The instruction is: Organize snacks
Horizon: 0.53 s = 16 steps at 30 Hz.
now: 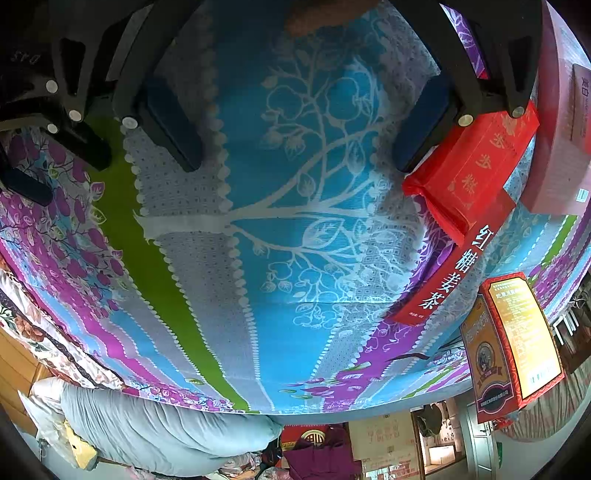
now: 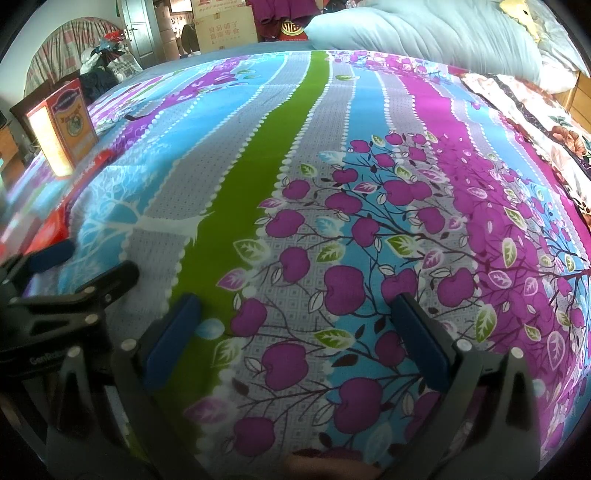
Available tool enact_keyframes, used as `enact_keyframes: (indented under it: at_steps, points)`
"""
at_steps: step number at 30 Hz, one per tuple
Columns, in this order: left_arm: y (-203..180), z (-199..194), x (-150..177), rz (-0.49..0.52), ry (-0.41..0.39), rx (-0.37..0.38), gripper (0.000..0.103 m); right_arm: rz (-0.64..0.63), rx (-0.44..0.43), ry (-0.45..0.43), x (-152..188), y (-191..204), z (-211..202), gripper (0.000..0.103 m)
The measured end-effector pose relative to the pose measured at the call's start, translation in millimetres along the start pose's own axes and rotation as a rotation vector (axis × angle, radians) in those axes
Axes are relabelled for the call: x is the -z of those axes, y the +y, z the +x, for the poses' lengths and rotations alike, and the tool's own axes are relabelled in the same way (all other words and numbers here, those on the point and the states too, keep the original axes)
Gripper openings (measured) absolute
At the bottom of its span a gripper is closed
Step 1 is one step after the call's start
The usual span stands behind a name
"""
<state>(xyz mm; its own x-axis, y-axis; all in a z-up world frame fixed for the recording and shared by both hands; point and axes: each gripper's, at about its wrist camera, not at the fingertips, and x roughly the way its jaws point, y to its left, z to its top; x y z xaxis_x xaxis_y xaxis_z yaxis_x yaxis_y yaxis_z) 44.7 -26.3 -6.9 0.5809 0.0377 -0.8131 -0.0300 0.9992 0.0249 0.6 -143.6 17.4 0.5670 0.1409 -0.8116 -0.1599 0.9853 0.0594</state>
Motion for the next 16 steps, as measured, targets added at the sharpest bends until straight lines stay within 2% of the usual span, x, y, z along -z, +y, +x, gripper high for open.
enact_keyframes:
  at_steps: [16]
  points:
    - [-0.5, 0.3, -0.3, 0.001, -0.003, -0.001, 0.103, -0.001, 0.001, 0.0, 0.0, 0.4, 0.1, 0.103]
